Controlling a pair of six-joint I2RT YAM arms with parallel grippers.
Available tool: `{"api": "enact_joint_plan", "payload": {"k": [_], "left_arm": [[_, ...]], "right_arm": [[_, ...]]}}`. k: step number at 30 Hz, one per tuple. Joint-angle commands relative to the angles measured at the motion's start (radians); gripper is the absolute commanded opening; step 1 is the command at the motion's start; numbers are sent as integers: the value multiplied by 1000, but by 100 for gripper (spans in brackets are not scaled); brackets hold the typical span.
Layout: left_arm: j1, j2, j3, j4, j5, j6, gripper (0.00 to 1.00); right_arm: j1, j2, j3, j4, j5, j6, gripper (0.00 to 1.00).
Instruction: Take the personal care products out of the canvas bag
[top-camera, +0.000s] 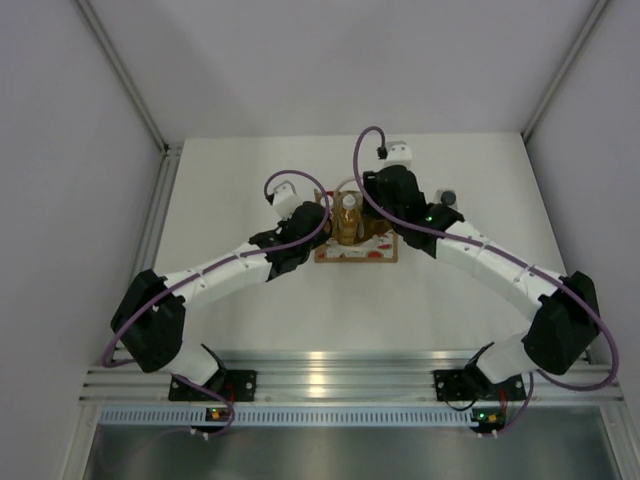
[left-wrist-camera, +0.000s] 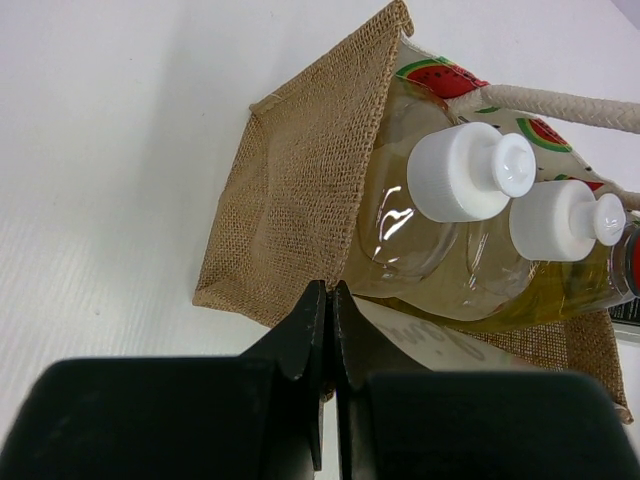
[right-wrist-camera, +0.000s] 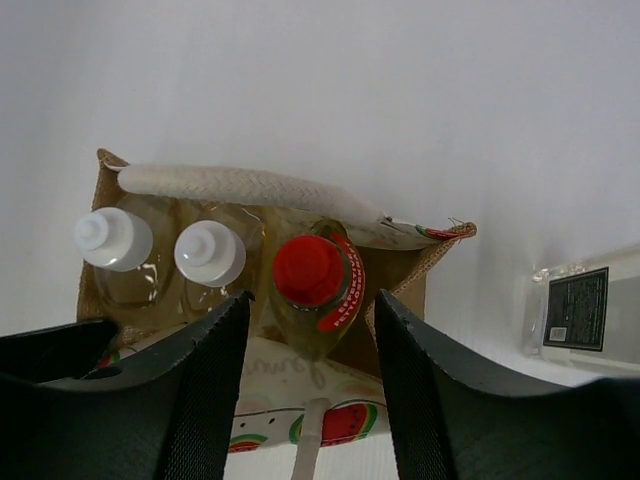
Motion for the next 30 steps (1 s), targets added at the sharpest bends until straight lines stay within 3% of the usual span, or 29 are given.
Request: {"api": "enact_joint_plan", "payload": {"k": [1, 15, 30], "left_arm": [[-12, -14, -11, -53, 79, -8, 0], [-14, -10, -11, -53, 85, 9, 0], [-12, -8, -14, -53, 85, 18, 0]], "right_arm": [[14, 25, 63, -9, 62, 18, 51], [-26, 168, 115, 5, 39, 9, 48], [-52, 254, 68, 83, 28, 4, 45]]}}
